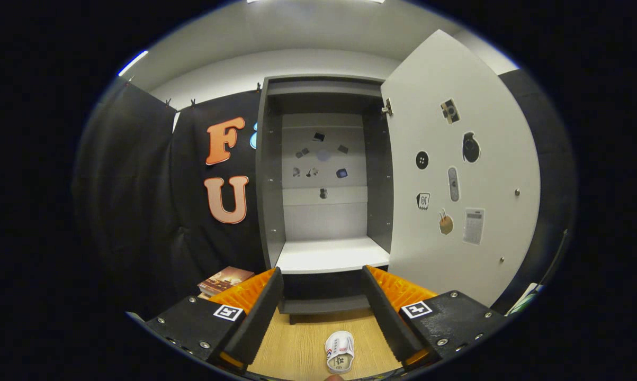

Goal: Open the shoe cabinet door, grab the shoes and put them into the shoe cabinet, then close the shoe cabinet door.

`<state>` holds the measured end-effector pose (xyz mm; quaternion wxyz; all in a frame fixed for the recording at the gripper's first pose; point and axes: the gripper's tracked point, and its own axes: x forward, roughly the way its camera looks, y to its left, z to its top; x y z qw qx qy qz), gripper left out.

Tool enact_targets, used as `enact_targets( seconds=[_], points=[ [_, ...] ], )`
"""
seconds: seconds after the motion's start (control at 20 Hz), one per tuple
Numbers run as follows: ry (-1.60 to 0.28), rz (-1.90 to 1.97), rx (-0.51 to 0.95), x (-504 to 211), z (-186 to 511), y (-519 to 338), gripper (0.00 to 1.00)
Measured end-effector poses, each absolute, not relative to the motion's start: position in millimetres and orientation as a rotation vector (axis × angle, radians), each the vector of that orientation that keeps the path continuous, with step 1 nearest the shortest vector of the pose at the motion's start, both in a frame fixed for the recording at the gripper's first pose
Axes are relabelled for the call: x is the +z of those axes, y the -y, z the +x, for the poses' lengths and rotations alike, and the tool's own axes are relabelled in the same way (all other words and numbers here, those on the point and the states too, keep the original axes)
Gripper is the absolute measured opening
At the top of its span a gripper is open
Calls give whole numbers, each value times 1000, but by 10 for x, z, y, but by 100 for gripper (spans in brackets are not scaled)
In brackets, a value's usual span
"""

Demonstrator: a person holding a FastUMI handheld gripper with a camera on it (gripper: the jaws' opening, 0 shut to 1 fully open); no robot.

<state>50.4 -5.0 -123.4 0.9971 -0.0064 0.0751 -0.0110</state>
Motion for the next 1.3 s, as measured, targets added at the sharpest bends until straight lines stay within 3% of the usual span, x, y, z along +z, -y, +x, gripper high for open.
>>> enact_targets(
  seconds=[0.65, 1.0, 1.3],
  points=[
    [-679, 52, -7, -3914, 526, 159, 93],
    [-868, 117, -16, -4985, 473, 194, 91],
    [-960, 153, -17, -5422, 533, 229, 74]
  ],
)
